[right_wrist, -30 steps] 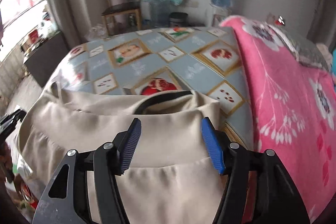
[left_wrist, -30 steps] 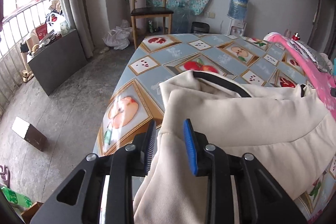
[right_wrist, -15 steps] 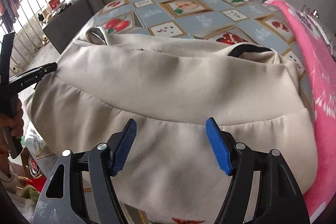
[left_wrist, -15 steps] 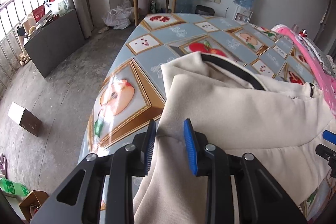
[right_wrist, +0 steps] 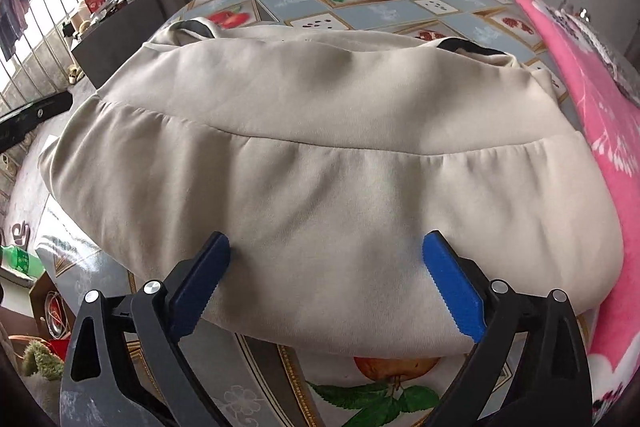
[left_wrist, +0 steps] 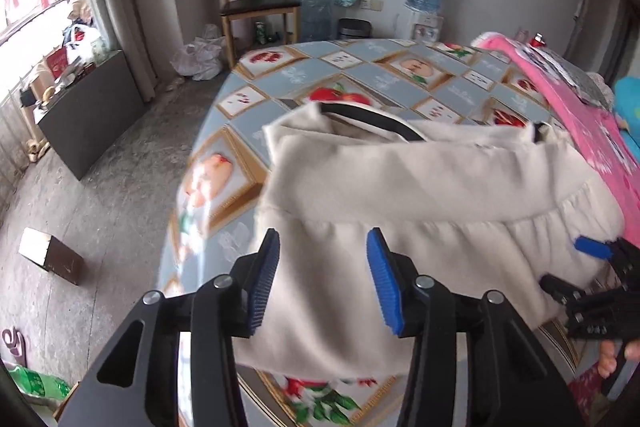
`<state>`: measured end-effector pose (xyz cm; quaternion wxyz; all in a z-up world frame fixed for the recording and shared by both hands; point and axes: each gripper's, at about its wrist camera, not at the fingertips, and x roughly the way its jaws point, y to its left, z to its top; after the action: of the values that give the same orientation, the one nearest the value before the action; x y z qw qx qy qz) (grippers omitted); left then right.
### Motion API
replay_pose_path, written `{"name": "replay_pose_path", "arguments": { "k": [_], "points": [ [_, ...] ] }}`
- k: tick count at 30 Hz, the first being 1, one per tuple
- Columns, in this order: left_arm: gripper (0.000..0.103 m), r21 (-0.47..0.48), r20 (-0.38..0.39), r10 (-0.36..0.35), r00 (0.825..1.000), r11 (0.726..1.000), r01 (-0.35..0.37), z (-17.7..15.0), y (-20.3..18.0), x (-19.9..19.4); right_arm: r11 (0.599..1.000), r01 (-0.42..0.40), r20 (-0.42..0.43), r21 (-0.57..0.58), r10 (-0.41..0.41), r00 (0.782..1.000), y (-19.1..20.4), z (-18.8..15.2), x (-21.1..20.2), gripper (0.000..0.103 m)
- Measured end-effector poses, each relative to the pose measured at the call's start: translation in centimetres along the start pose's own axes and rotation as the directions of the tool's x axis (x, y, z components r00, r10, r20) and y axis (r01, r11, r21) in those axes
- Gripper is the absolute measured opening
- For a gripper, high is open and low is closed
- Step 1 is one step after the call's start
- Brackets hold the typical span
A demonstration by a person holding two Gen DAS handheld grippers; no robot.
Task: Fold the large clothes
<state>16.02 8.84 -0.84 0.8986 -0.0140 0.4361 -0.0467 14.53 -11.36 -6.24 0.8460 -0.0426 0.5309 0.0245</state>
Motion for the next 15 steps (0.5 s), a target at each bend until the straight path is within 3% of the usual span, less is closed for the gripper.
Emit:
{"name": "replay_pose_path", "arguments": {
  "k": [2,6,9,15],
  "points": [
    [0.049,0.026,-0.029,-0.024,0.999,0.999,0.025,-0.8,-1.1,0.2,1.000,-0.005,0.002,0.004,0.005,1.000,-0.1,0.0,0.1,0.096],
    [0.049,0.087,-0.080,-0.009,0.997,0.996,0.016,-3.0,-3.1,1.4,1.000,-0.006,0.006,0.000,0.006,1.000,0.0,-0.1,0.1,0.096],
    [0.050,0.122,-0.081,0.037,0.996,0.992,-0.027,-4.2,-3.7,2.1,0.999,-0.040,0.004,0.012,0.040,0.999,-0.5,-0.1,0.0,0.096],
    [0.051,0.110,-0.076,0.035,0.996,0.994,-0.026,-4.6,-3.6,2.6,0.999,-0.049,0.027,-0.002,0.049,0.998,-0.5,-0.4,-0.1,0.096]
  ]
}}
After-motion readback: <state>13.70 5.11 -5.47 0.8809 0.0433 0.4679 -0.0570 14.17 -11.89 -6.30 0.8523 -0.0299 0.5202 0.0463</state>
